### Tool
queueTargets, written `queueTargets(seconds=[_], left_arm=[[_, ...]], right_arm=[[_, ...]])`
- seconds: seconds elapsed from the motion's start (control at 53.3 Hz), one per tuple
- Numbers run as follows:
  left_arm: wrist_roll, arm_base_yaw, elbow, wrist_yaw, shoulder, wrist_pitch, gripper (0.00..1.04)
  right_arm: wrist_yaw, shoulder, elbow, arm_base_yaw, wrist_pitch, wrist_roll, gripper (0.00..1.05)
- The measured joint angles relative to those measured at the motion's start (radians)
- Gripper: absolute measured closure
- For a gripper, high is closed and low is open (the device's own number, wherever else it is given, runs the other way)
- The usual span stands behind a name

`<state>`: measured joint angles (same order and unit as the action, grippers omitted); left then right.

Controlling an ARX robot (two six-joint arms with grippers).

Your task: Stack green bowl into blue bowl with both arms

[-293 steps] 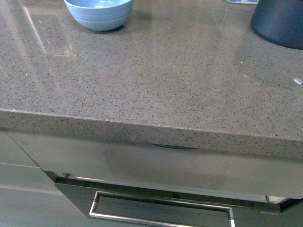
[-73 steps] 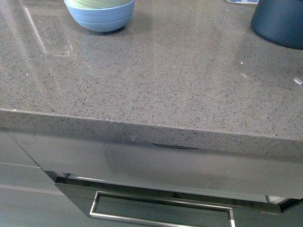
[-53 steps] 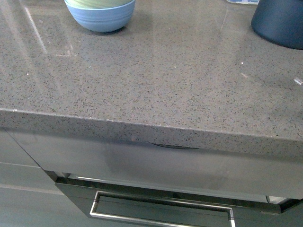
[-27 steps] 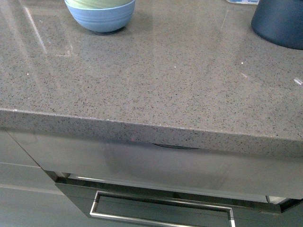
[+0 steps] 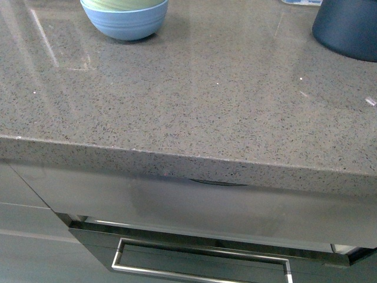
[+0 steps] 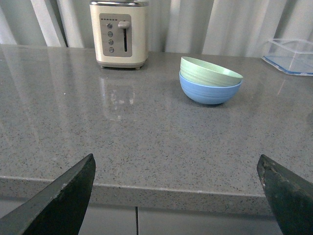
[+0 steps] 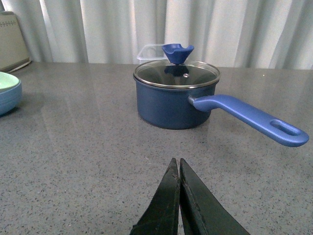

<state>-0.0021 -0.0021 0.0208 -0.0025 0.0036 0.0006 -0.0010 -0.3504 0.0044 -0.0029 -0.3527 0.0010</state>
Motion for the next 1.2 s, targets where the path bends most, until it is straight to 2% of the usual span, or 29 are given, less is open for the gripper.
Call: queueTargets(seconds=[0.506, 0.637, 1.031, 1.2], left_arm=[[0.000, 0.000, 0.000, 0.000, 0.000, 0.000, 0.07], [0.000, 0.000, 0.000, 0.000, 0.000, 0.000, 0.07], [0.000, 0.000, 0.000, 0.000, 0.000, 0.000, 0.07], [0.000, 0.000, 0.000, 0.000, 0.000, 0.000, 0.07]], right_arm=[[0.000, 0.177, 0.000, 0.000, 0.175, 0.000, 1.04], [0.000, 0.323, 0.001, 0.000, 0.345, -0.001, 1.04], [0.000, 0.346, 0.001, 0.000, 0.351, -0.001, 1.04], [0.000, 0.346, 0.001, 0.000, 0.351, -0.001, 0.69]])
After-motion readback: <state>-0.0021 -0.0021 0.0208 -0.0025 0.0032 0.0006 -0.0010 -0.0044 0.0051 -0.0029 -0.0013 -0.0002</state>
